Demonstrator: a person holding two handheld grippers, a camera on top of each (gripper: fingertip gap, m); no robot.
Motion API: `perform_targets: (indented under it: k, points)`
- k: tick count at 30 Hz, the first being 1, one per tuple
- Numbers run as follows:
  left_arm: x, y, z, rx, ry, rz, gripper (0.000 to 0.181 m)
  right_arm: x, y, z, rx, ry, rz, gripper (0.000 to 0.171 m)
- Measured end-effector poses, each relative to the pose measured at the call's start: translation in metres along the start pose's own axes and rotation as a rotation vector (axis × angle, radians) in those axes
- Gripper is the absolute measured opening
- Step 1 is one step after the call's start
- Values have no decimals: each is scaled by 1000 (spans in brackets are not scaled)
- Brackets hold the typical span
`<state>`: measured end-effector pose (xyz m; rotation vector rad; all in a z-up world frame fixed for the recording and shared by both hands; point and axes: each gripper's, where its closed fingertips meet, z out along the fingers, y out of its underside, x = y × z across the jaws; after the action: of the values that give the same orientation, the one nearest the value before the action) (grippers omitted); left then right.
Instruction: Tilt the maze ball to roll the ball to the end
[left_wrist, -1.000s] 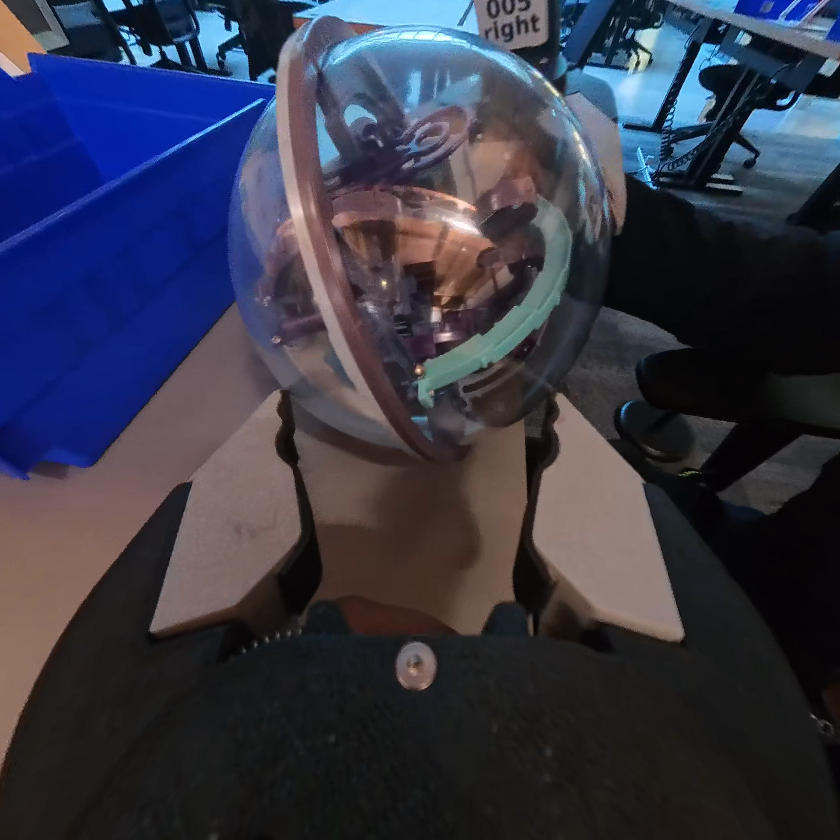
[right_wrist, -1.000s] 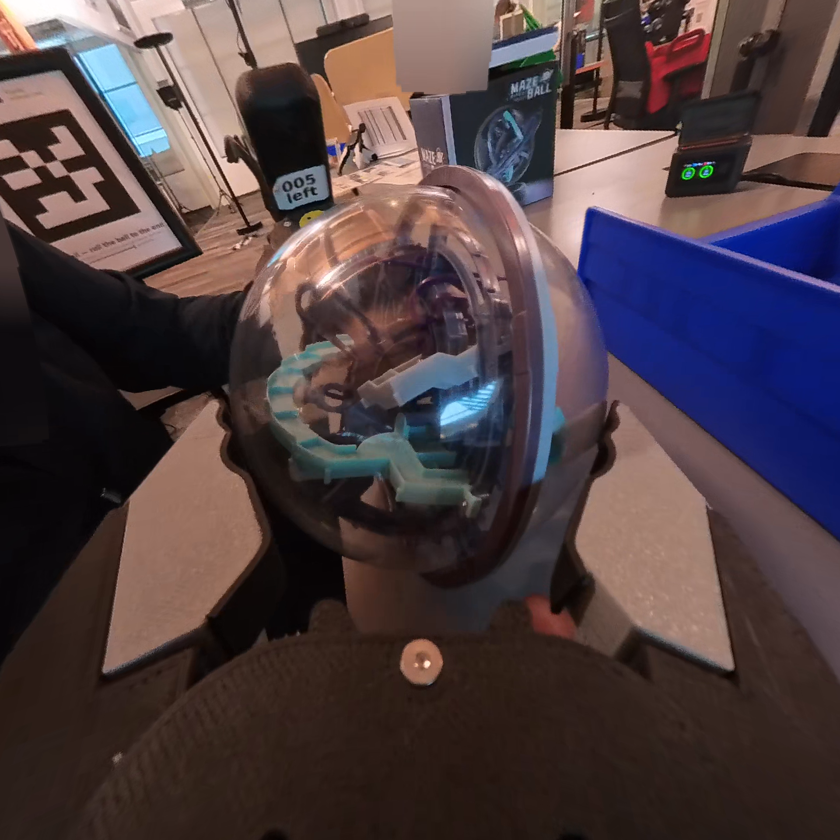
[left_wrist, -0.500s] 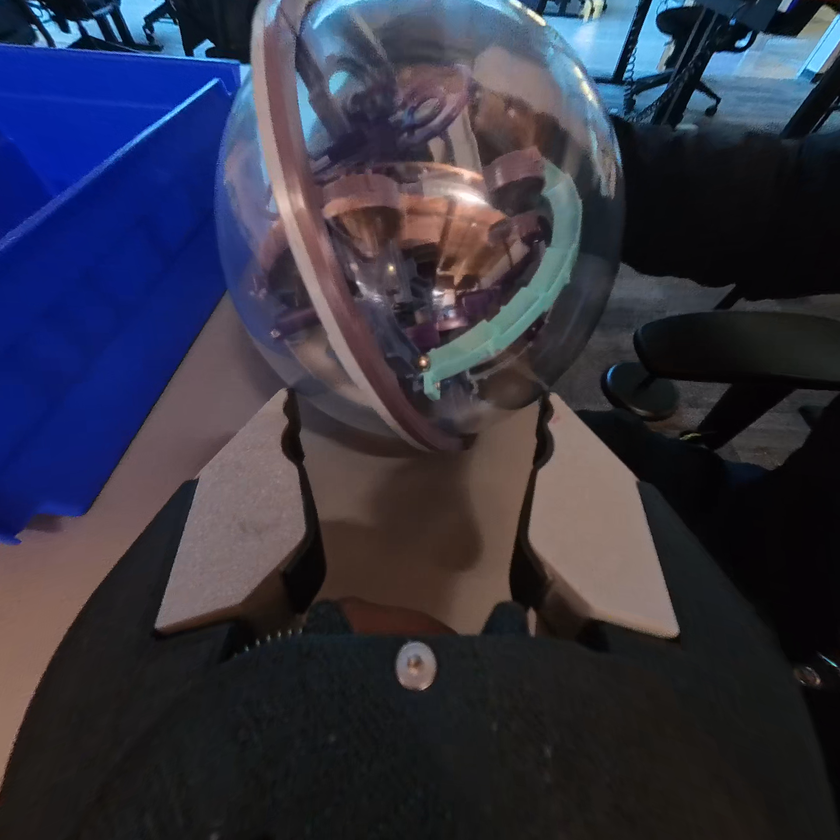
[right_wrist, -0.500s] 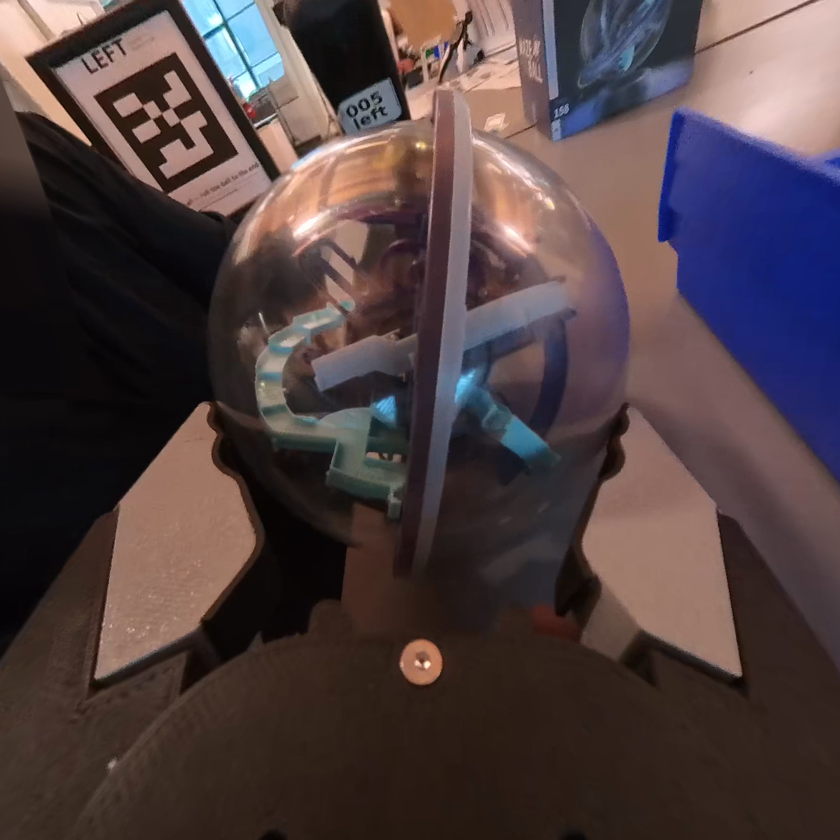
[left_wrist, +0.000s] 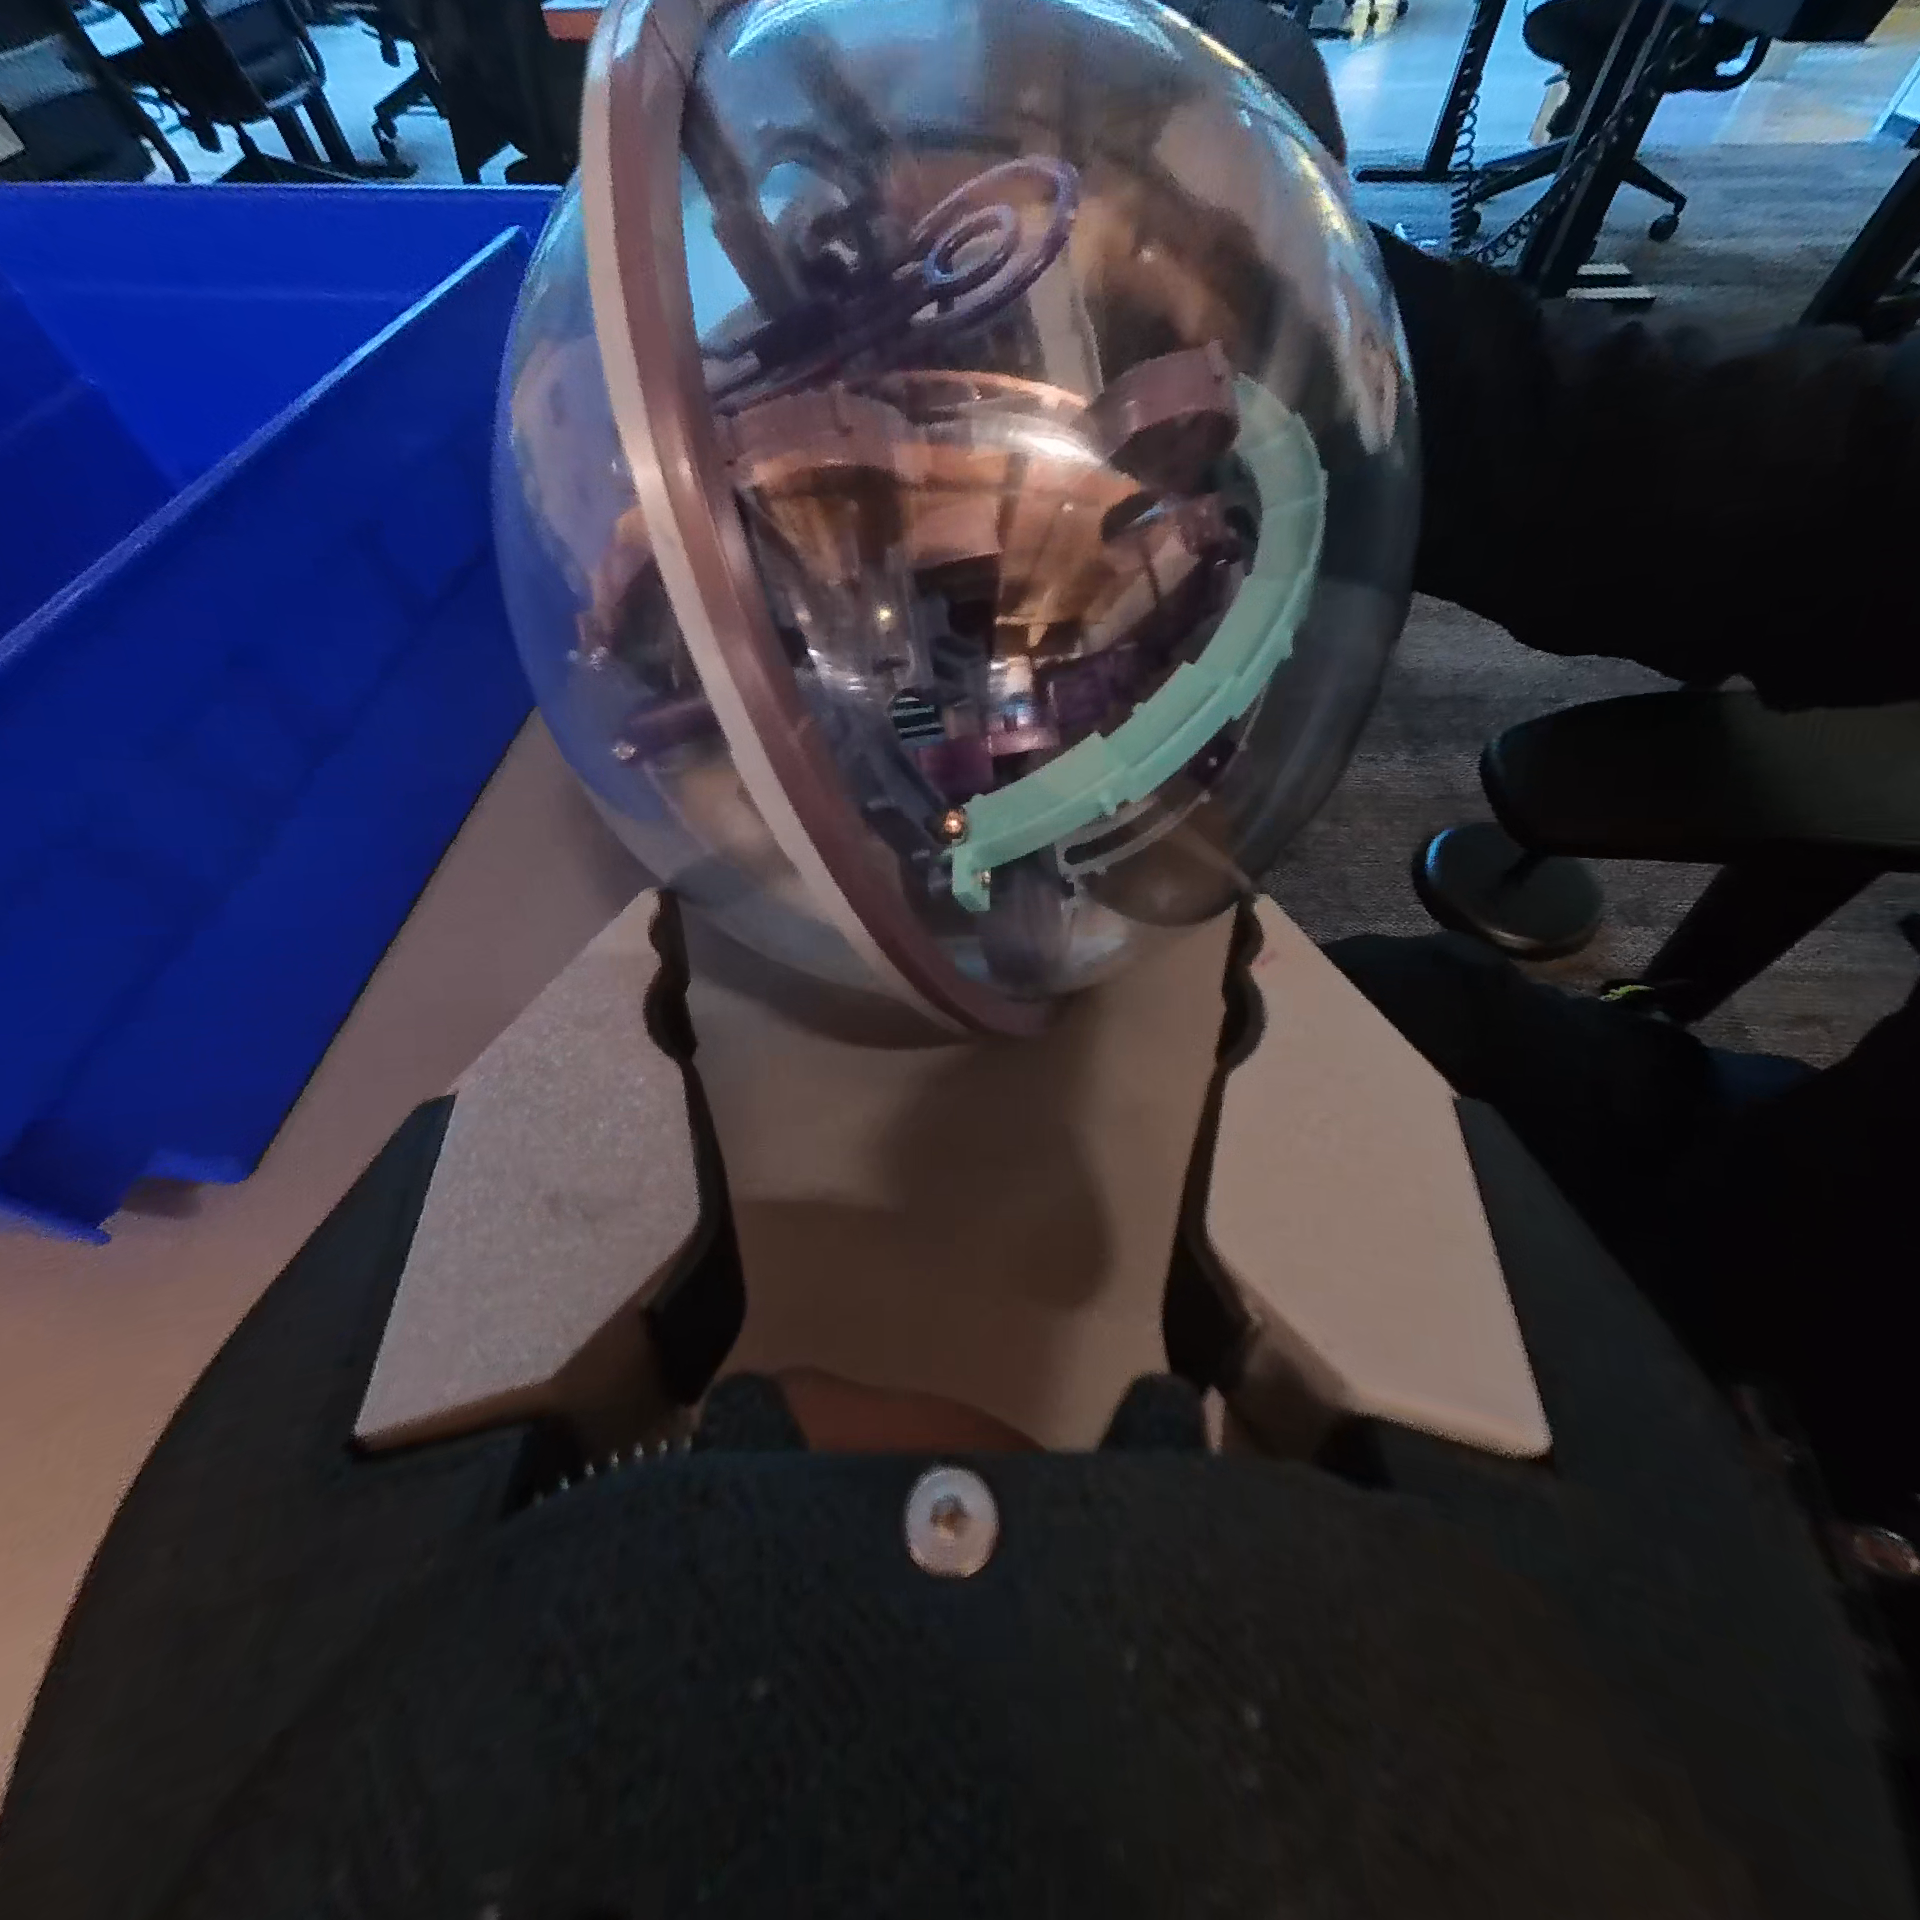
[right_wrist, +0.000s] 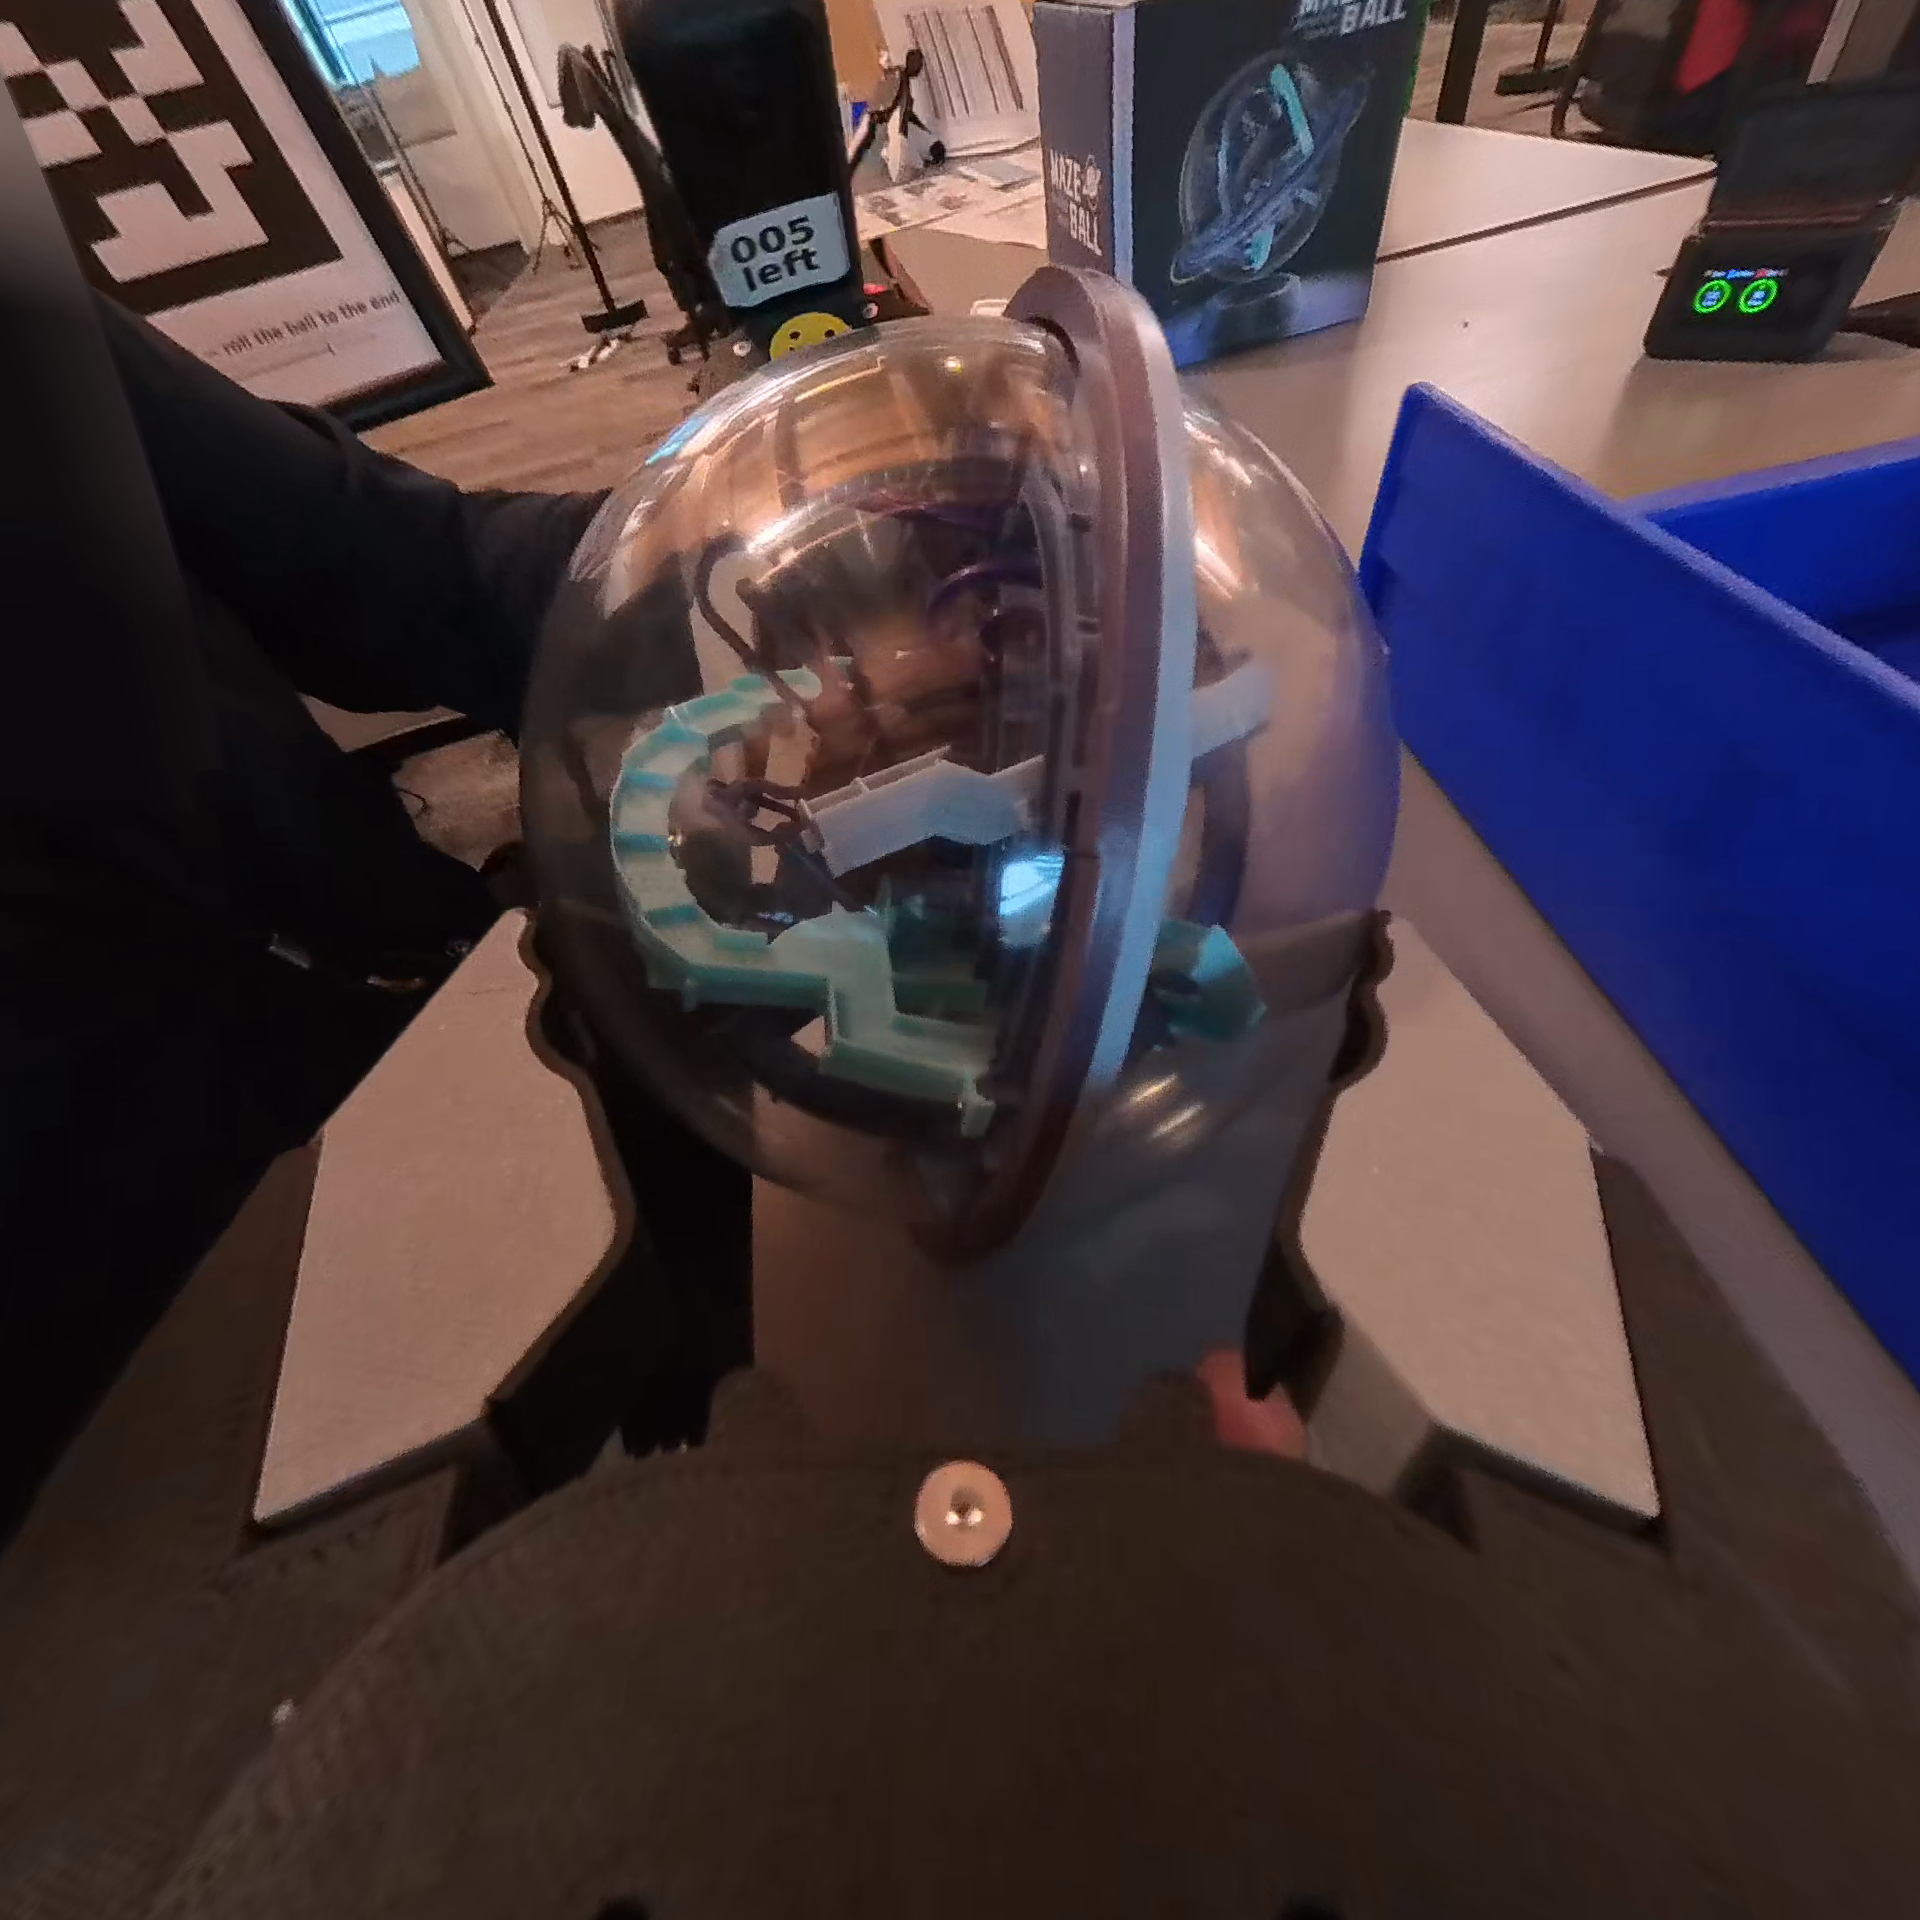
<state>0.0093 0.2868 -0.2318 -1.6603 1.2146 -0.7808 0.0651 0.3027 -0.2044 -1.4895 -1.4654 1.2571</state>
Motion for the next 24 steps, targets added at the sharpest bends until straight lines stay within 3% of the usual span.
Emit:
perform_targets:
  k: [12, 24]
  points:
    - [6, 2, -7, -3, -27, 40, 101, -8, -2, 12, 78, 16, -18, 150]
    - [18, -4, -35, -6, -138, 152, 101, -30, -22, 29, -14, 38, -180, 152]
